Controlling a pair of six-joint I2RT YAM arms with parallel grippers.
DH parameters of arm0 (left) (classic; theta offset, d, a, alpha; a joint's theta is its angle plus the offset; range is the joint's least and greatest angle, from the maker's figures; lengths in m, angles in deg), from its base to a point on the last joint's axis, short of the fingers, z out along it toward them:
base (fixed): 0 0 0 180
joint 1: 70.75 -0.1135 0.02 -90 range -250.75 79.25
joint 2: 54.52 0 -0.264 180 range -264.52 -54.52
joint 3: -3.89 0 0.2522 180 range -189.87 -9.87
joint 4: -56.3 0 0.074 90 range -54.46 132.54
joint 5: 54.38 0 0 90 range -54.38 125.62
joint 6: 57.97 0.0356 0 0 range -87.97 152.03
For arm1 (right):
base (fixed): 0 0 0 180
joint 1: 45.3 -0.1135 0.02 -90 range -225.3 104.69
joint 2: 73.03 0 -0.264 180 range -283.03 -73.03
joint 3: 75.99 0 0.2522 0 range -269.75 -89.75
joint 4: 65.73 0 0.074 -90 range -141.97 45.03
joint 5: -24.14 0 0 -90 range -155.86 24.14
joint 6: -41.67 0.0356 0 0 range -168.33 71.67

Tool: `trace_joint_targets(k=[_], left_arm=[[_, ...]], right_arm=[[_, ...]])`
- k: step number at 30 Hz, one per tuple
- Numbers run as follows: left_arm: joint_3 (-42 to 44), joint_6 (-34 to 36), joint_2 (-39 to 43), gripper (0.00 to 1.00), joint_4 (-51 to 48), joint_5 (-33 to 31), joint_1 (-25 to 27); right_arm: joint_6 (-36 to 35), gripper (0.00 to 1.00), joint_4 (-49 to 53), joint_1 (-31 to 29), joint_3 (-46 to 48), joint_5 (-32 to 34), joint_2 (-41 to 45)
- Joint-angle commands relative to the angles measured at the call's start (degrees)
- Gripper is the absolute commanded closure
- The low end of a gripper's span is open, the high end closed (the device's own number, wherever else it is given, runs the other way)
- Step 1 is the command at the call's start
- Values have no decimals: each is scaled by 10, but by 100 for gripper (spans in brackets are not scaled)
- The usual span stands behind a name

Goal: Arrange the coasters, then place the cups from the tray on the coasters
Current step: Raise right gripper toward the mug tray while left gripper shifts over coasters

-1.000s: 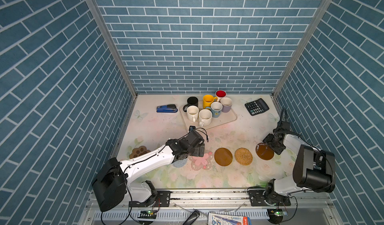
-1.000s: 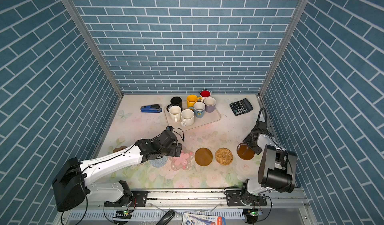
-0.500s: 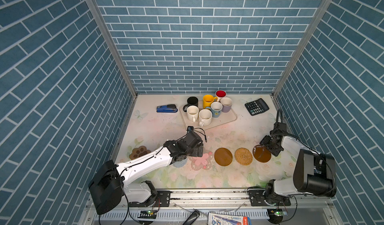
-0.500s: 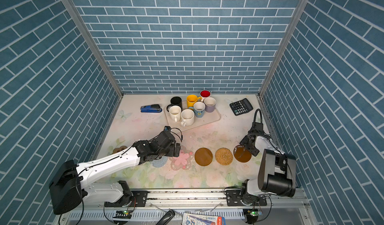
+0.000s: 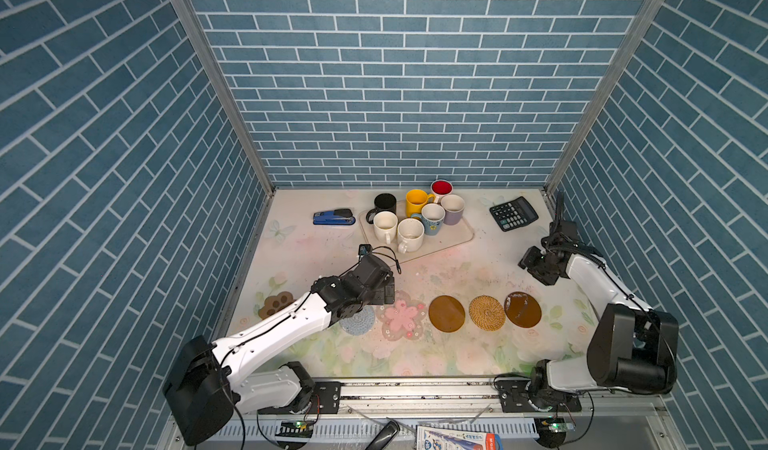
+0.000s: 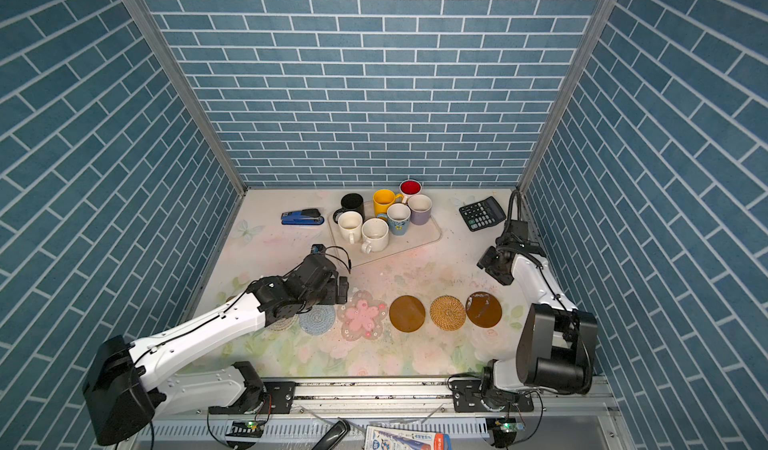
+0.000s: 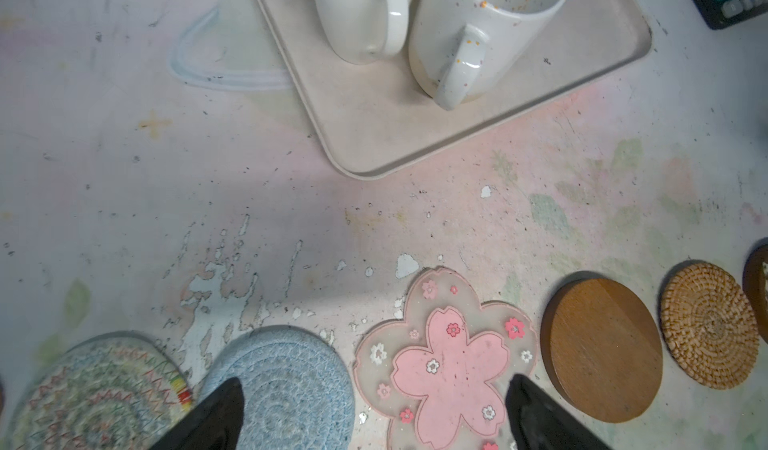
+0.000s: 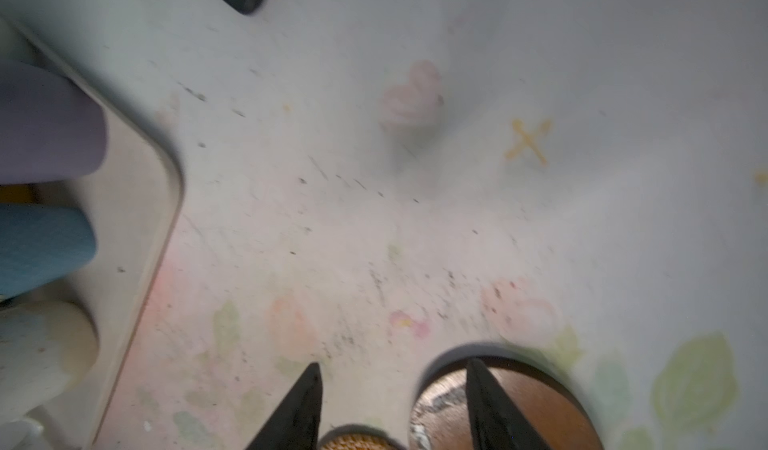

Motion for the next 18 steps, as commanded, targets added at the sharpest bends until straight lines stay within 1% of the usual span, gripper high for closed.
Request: trace_joint_targets(k=[1, 5, 10, 14, 18], left_arm=[[-9, -3, 21, 1, -44, -14, -18], [-9, -7, 38, 1, -71, -16, -39], [-12, -10, 55, 1, -100, -19, -63], [-14, -11, 74, 1, -120, -17, -83], [-20, -4, 91, 1, -141, -17, -102]], right_arm=[[-50, 48, 20, -21, -82, -45, -69], [-70, 55, 26, -41, -189, -64, -165], [-84, 66, 25, -54, -315, -100, -279], [-107, 68, 42, -64, -409, -126, -357], [-116, 69, 49, -73, -473, -150, -410]])
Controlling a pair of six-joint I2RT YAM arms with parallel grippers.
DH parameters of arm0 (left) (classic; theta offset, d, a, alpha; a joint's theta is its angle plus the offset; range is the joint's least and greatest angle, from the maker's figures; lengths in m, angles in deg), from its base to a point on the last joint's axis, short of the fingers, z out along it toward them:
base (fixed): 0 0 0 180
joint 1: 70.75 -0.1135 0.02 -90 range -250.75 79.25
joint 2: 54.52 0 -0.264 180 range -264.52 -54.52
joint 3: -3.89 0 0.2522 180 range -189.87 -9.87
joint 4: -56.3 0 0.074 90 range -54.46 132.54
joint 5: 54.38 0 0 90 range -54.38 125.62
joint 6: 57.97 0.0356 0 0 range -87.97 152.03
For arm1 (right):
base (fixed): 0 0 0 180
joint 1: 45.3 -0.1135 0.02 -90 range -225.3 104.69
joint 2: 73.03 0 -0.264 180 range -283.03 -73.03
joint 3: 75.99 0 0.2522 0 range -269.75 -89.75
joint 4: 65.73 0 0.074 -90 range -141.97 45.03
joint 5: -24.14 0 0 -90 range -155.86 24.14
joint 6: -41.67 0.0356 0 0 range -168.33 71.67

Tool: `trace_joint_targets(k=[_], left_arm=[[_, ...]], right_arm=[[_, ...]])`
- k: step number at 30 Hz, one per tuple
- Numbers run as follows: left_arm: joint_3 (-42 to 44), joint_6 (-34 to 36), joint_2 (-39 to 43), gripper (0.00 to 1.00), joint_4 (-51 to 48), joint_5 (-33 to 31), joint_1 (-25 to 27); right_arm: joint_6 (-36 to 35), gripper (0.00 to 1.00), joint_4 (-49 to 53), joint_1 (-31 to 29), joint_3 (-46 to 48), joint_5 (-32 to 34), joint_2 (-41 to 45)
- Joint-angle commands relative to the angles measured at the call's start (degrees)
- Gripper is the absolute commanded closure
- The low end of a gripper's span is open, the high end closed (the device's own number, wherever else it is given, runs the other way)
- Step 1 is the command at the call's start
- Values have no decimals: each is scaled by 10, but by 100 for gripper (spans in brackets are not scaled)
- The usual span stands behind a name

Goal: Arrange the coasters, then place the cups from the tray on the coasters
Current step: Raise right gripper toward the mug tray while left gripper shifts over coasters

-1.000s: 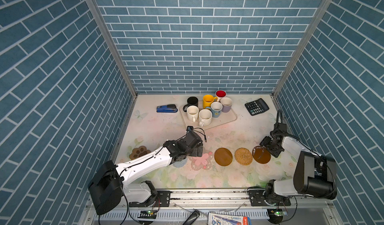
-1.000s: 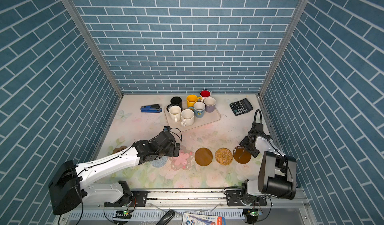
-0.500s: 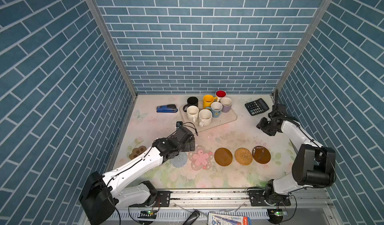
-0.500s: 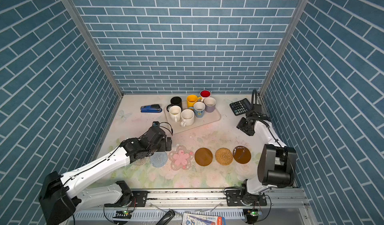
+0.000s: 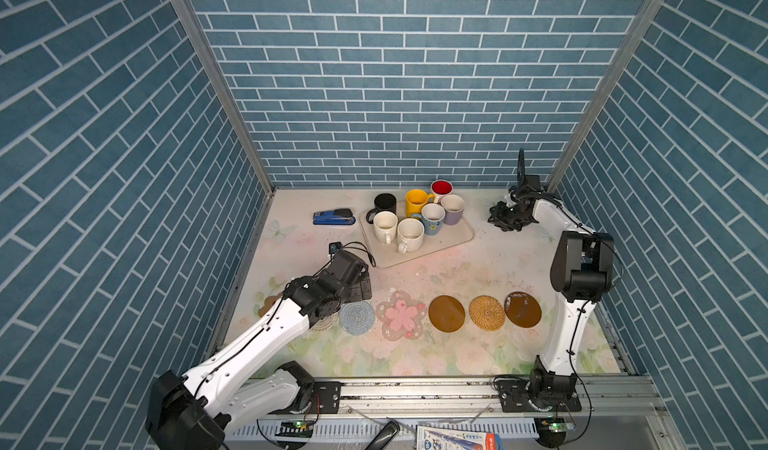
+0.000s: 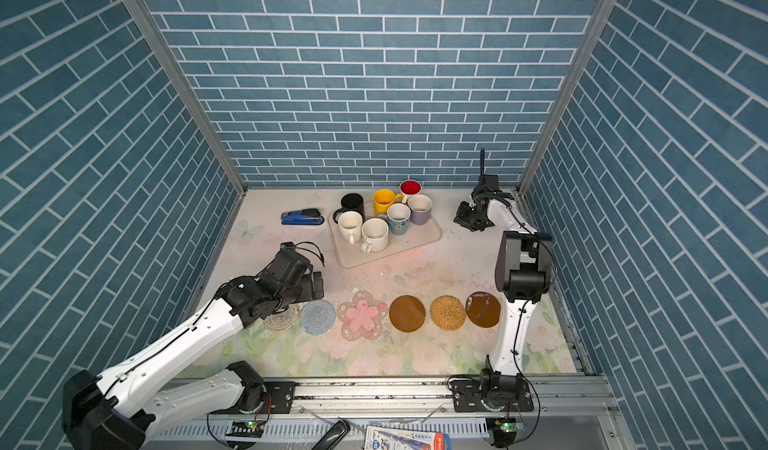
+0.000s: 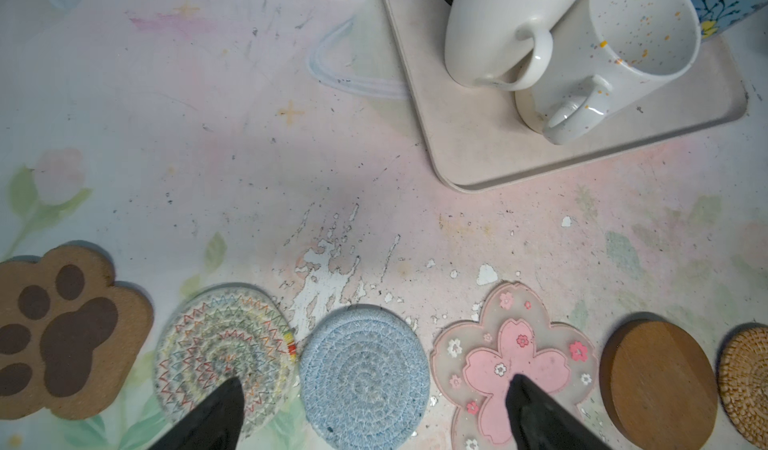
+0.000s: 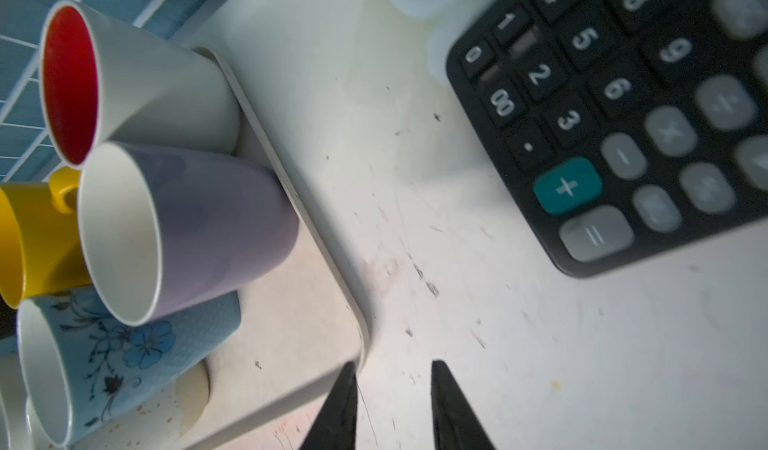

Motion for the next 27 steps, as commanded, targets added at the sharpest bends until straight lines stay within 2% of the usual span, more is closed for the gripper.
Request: trace_joint_targets(k=[1, 7, 13, 21, 27], left_arm=[[-20, 6, 14, 1, -42, -8, -20], [-40, 25, 29, 1, -83, -13, -51], [-48, 33, 33, 1, -95, 3, -74], [-38, 35, 41, 1, -96, 13, -90], [-35, 35, 46, 1, -99, 16, -94]], right_arm=[[-35, 69, 29, -10, -57, -39, -46], [-41, 69, 31, -31, -115, -48, -105], [-63, 68, 94, -57, -205, -47, -168], [-62, 70, 96, -61, -208, -48, -181], [-58, 82, 99, -61, -186, -36, -177]])
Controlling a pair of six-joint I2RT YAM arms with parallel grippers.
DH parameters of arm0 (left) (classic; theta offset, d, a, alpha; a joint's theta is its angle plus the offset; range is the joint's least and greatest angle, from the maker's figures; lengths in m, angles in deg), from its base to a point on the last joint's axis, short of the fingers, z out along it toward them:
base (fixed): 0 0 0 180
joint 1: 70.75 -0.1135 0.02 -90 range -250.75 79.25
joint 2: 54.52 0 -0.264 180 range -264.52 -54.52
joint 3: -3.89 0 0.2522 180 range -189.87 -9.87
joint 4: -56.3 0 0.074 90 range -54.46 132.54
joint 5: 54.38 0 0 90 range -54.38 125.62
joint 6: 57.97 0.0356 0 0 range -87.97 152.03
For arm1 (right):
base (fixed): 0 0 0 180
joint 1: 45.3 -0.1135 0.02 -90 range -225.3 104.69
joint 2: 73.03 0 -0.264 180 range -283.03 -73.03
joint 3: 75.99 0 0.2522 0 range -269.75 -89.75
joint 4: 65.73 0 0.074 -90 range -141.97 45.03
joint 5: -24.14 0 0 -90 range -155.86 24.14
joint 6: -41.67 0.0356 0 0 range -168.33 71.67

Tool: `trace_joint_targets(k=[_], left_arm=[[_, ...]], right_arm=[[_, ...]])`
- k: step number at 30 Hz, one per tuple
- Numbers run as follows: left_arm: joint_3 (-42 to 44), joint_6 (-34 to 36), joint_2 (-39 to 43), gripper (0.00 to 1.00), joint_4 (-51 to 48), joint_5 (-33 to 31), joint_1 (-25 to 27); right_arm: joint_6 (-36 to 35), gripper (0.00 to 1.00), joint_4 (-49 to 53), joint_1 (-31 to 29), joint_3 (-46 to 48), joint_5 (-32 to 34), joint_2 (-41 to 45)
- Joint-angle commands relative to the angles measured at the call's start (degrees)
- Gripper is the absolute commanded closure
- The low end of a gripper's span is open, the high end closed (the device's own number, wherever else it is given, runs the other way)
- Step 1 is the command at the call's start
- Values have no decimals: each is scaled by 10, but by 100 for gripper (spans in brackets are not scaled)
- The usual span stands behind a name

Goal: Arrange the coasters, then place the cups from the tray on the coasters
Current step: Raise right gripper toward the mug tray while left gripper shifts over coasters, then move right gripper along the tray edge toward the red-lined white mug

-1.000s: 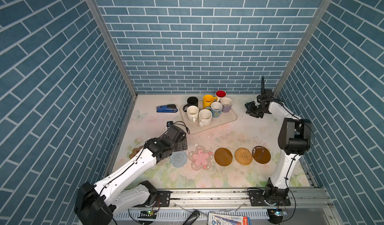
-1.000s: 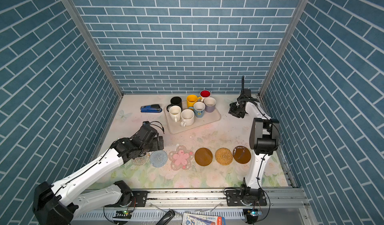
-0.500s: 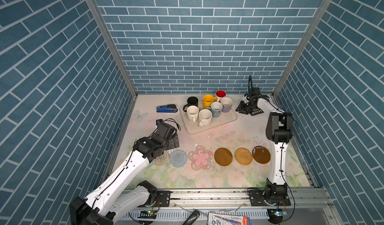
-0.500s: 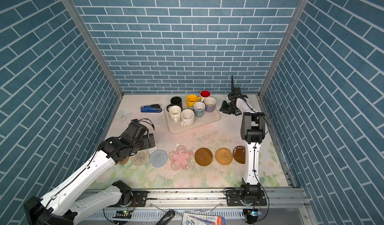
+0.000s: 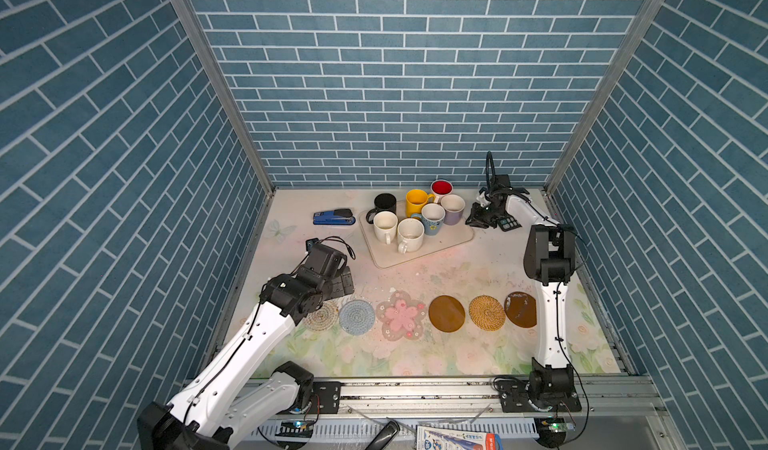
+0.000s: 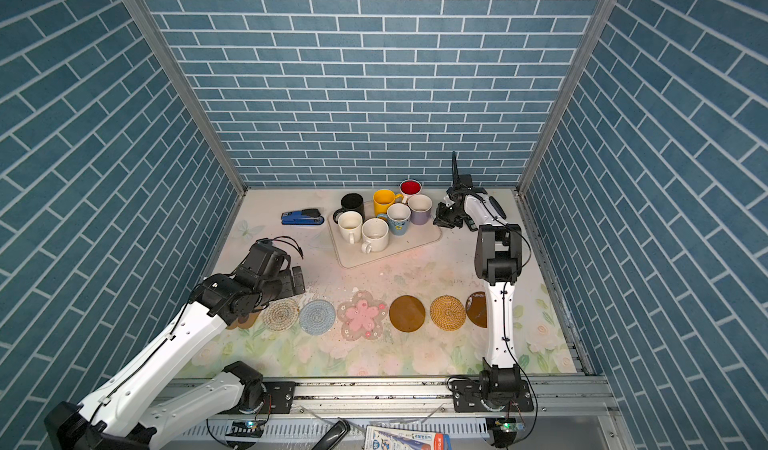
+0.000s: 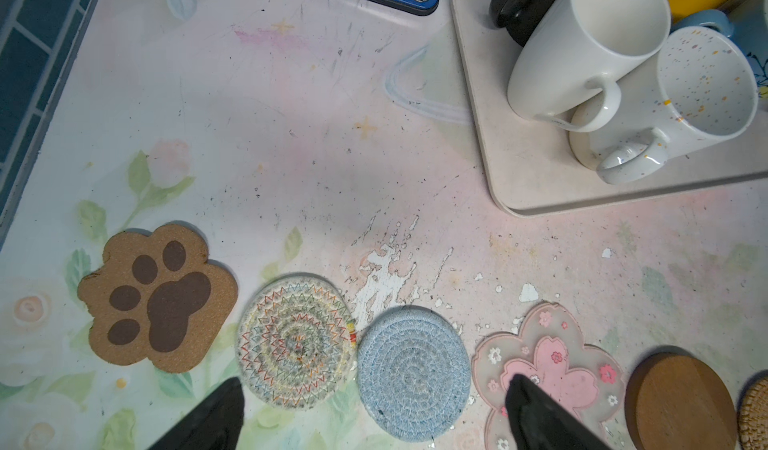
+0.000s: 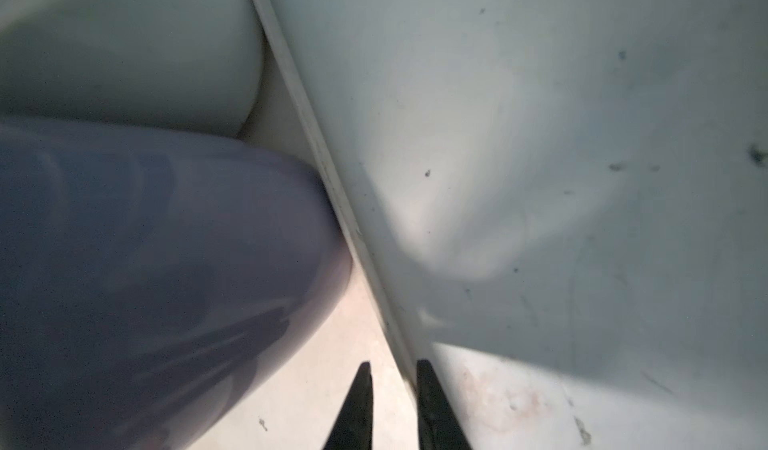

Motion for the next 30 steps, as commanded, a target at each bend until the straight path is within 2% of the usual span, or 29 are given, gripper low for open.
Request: trace_joint_targets(k=[1, 8, 12, 22, 30], left_arm=[[3, 6, 10, 1, -23, 1, -5], [2, 4, 29, 1, -39, 5, -6], [7, 0, 44, 1, -44, 7, -6], [20, -6, 68, 1, -44, 10, -6], [45, -21, 73, 1, -13, 36, -6]], right_arm=[[-17, 82, 21, -2, 6, 1, -7], [-16, 84, -5, -9, 68, 24, 18], [-12, 100, -20, -11, 104, 28, 39], [12, 100, -77, -14, 228, 49, 109], [45, 100, -135, -19, 368, 73, 200]])
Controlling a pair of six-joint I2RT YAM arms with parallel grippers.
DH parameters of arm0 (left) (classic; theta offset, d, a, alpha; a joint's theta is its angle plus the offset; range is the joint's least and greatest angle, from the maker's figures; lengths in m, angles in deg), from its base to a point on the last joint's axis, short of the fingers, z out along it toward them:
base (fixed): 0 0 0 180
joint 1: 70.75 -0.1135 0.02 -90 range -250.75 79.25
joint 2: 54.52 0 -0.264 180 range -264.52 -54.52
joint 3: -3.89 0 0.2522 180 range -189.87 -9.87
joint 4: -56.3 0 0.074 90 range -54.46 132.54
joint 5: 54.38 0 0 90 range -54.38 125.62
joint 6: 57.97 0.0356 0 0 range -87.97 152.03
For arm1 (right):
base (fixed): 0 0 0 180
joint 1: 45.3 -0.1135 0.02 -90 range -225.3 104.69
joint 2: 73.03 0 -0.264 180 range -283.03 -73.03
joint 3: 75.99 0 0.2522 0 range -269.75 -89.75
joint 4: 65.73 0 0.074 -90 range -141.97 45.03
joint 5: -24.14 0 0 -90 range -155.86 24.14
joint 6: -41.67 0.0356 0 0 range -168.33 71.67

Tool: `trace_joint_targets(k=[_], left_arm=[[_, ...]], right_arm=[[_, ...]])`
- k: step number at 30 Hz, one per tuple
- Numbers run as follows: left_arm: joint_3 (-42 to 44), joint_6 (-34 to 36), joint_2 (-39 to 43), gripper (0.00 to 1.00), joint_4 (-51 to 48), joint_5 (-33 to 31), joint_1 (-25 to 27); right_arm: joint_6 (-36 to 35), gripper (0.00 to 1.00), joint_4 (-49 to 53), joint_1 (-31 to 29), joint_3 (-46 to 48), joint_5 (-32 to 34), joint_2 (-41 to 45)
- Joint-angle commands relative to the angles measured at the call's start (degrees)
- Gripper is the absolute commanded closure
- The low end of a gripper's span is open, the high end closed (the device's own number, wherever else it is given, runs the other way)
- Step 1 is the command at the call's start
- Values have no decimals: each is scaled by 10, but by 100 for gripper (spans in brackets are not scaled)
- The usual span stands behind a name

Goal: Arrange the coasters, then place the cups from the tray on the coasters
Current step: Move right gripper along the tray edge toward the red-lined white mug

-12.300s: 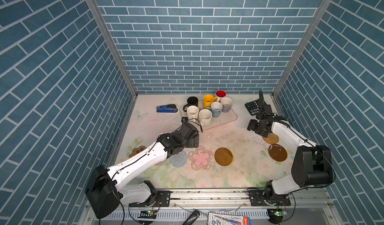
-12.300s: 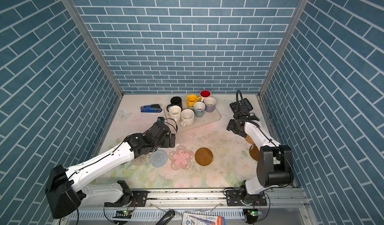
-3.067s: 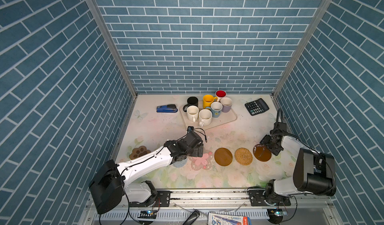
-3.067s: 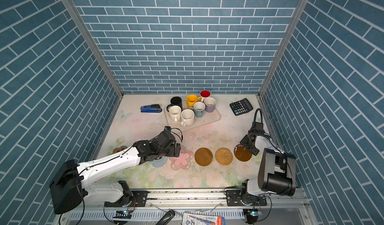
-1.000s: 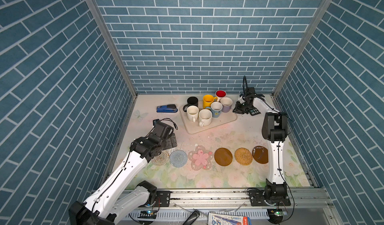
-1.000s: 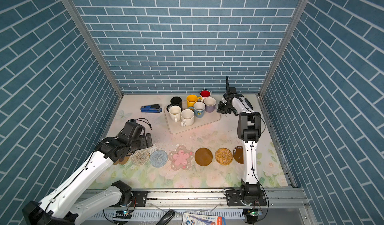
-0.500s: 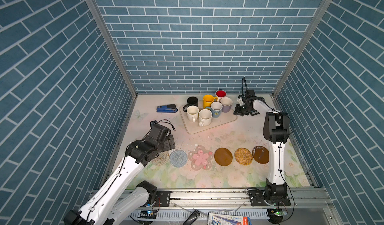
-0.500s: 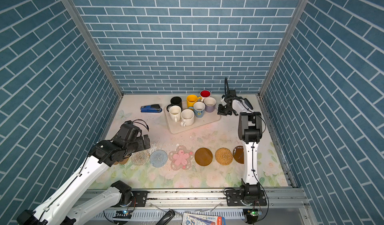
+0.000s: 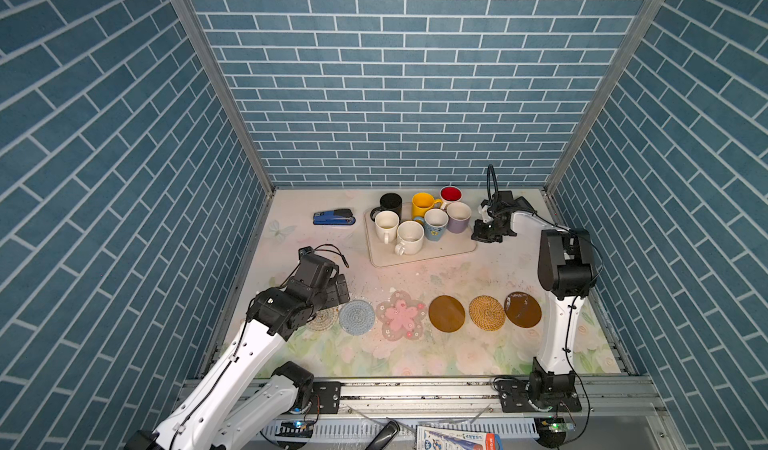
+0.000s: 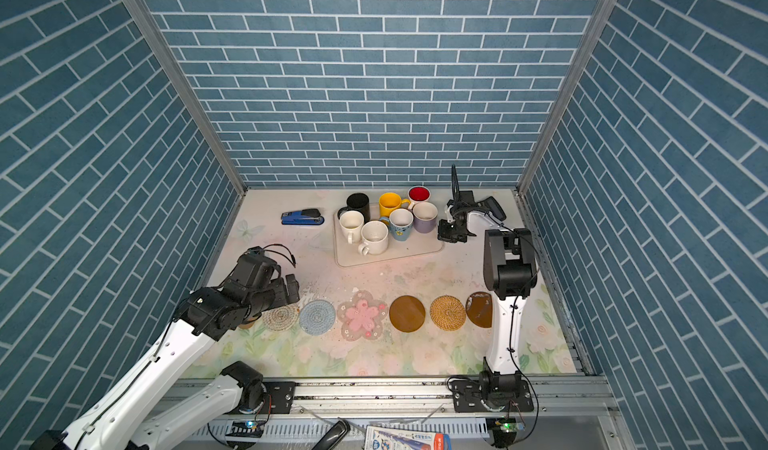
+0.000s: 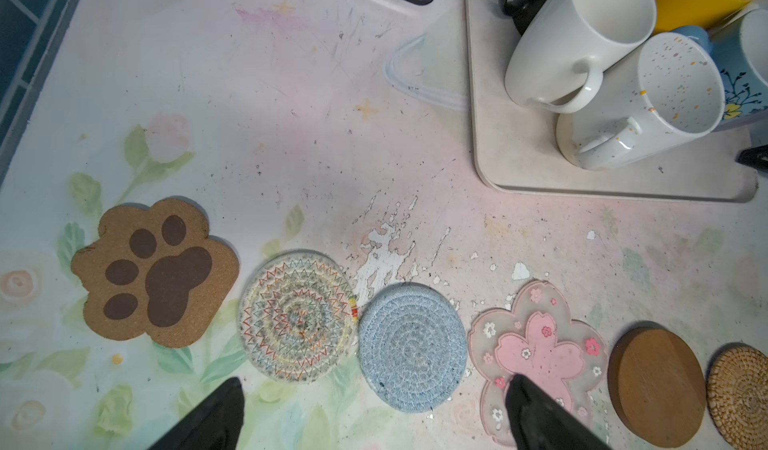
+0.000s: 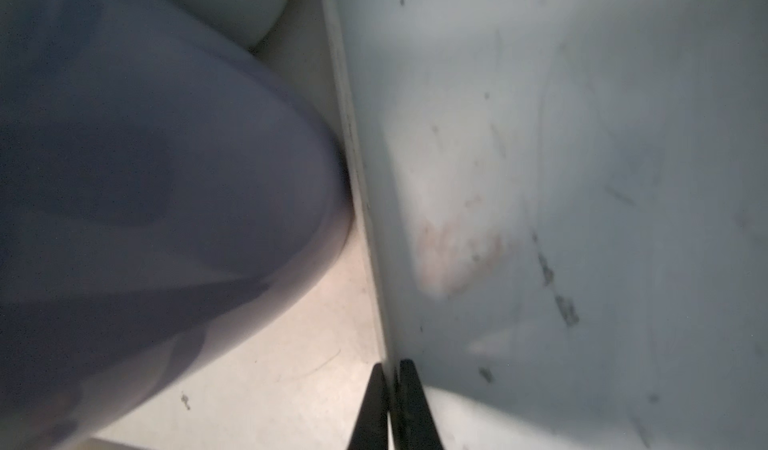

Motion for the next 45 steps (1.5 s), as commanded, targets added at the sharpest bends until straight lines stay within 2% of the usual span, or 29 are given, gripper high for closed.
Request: trace_joint_targets(k=[1, 12, 18, 24, 30, 33, 38, 42, 45], left_arm=[[15, -8, 4, 1, 12, 13, -4], [35, -3, 19, 1, 28, 17, -3], [51, -8, 29, 1, 35, 17, -3], [50, -6, 15, 1, 49, 15, -3], [15, 6, -28, 1, 69, 24, -3], [0, 10, -54, 1, 82, 32, -4], [-24, 19, -102, 1, 102, 39, -4], [-55, 31, -143, 1, 108, 44, -5], [-77, 40, -173, 1, 111, 50, -7]], right_arm=[[89, 100, 29, -11, 63, 12, 37], [106, 100, -42, -53, 205, 15, 113], [107, 100, -53, -69, 237, 20, 141], [104, 100, -34, -70, 231, 24, 167], [106, 73, -5, -68, 223, 38, 217], [109, 67, 17, -64, 218, 58, 244], [121, 63, 40, -42, 195, 61, 271], [124, 51, 56, -23, 143, 53, 258], [134, 48, 63, -7, 101, 50, 230]])
